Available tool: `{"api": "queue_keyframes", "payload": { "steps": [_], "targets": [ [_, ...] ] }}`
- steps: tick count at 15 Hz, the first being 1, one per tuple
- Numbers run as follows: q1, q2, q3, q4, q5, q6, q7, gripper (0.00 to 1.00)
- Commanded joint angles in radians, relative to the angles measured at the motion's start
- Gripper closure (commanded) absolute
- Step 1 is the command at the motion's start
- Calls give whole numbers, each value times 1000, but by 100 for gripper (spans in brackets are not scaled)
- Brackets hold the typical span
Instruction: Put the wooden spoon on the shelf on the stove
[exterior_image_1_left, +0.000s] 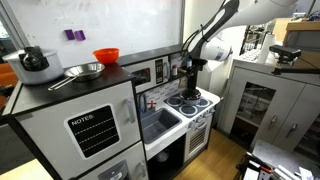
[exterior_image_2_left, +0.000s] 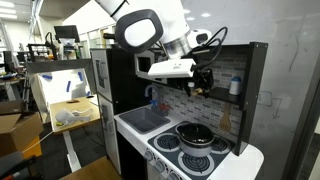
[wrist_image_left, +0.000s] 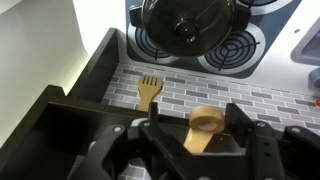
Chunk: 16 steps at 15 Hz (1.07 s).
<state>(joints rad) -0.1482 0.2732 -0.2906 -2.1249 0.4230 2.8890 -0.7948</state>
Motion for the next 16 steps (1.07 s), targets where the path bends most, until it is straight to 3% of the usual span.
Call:
{"api": "queue_keyframes", "payload": {
  "steps": [1, 6, 10, 16],
  "targets": [
    [-29, 10, 22, 23, 30, -10, -43, 60],
    [-40, 7, 23, 24, 26, -9, -43, 94],
    [-34, 2, 18, 16, 17, -8, -36, 92],
    [13, -67, -46, -57, -82, -36, 35, 92]
  ]
}}
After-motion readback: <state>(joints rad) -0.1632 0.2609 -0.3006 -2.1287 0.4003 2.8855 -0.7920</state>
